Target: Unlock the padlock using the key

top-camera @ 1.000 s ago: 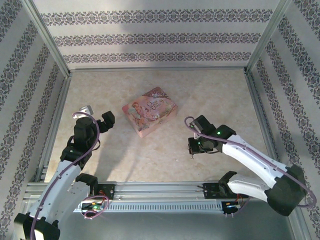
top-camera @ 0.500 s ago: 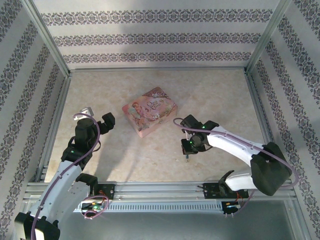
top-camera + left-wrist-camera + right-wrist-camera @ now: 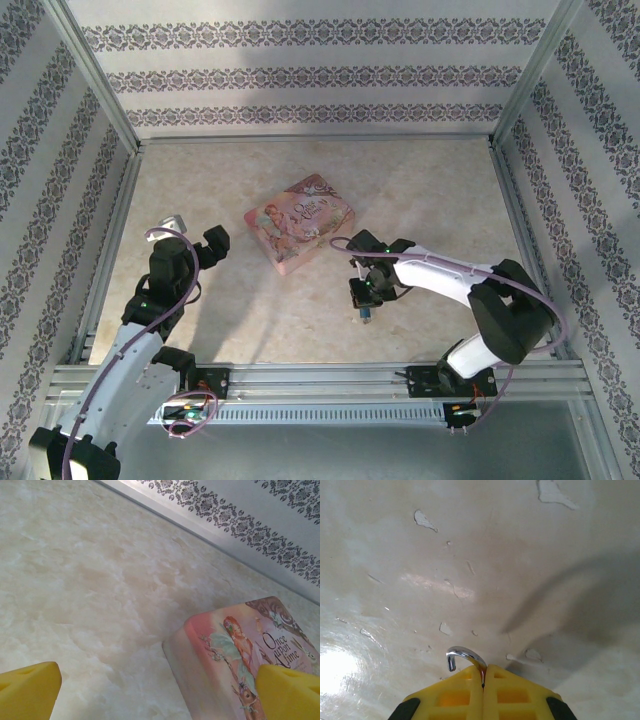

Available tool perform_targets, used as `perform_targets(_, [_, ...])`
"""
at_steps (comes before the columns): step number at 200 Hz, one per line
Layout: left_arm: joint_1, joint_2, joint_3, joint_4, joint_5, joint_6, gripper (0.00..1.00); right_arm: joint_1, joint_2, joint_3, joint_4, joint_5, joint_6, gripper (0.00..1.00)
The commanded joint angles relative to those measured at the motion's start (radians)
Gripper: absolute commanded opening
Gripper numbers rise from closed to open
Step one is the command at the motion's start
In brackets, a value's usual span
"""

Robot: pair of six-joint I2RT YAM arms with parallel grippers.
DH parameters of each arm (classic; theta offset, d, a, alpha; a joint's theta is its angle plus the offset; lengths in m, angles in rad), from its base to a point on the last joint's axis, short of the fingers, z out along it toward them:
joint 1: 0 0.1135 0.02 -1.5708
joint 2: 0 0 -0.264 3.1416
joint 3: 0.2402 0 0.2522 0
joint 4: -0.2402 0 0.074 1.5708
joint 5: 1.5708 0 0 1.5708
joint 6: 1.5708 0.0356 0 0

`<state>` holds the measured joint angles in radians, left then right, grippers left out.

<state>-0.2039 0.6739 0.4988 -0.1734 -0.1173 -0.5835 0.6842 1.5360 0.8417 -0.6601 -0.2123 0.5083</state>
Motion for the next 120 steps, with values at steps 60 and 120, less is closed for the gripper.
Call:
perform_targets(60, [-0.011,-0.014,-0.019,-0.008,0.001,-0.012,0.99,0.018,0.068,0.027,0.028,-0.022,-0.019,0.02])
perform_targets(120, [-0.012,-0.015,-0.019,0.001,0.010,-0.009,0.99,0.017,0.028,0.028,0.018,-0.011,-0.021,0.16])
